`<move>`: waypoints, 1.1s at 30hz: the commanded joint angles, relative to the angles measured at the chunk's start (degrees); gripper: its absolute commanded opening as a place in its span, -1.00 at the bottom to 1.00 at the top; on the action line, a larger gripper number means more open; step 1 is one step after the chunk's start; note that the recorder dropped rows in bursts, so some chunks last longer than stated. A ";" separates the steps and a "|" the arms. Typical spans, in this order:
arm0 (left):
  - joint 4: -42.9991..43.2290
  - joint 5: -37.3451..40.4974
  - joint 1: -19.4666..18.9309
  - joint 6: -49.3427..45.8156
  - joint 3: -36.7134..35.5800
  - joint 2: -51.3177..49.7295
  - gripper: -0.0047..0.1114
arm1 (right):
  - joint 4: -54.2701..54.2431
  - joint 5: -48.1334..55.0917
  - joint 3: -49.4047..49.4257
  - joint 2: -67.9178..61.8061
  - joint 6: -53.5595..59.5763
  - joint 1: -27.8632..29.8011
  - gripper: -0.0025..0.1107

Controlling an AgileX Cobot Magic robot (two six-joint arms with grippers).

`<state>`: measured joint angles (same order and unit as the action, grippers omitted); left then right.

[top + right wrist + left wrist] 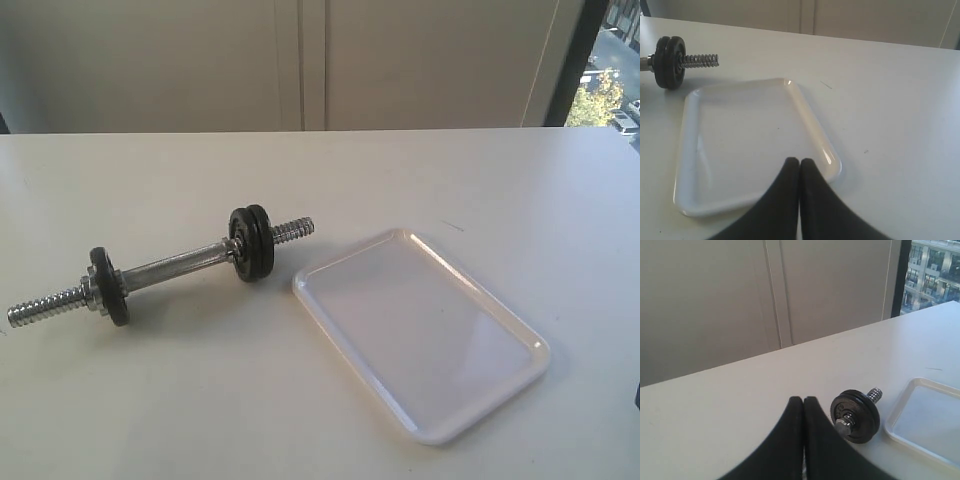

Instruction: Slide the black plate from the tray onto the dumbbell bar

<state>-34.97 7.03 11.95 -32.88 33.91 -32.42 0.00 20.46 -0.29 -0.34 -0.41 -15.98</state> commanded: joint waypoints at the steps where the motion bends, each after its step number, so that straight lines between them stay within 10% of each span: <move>1: -4.17 -1.93 -0.17 4.43 -2.64 0.30 -0.92 | 0.00 -0.85 0.29 0.34 0.41 -0.03 -0.96; 6: -0.57 -13.86 -0.17 14.00 -10.00 0.44 -0.92 | 0.00 -0.85 0.29 0.34 0.41 -0.03 -0.96; 11: 31.16 -26.56 -0.17 39.00 -21.80 0.44 -0.92 | 0.00 -0.85 0.29 0.34 0.41 -0.03 -0.96; 17: 36.71 -41.27 -0.17 36.51 -33.91 1.13 -0.92 | 0.00 -0.85 0.29 0.34 0.41 -0.03 -0.96; 33: 29.69 4.91 -5.58 26.06 -33.91 32.42 -0.92 | 0.00 -0.96 0.29 0.34 0.41 0.01 -0.96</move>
<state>-4.95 6.15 8.55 -7.16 0.32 -3.18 0.00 20.43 -0.29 -0.34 -0.41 -15.98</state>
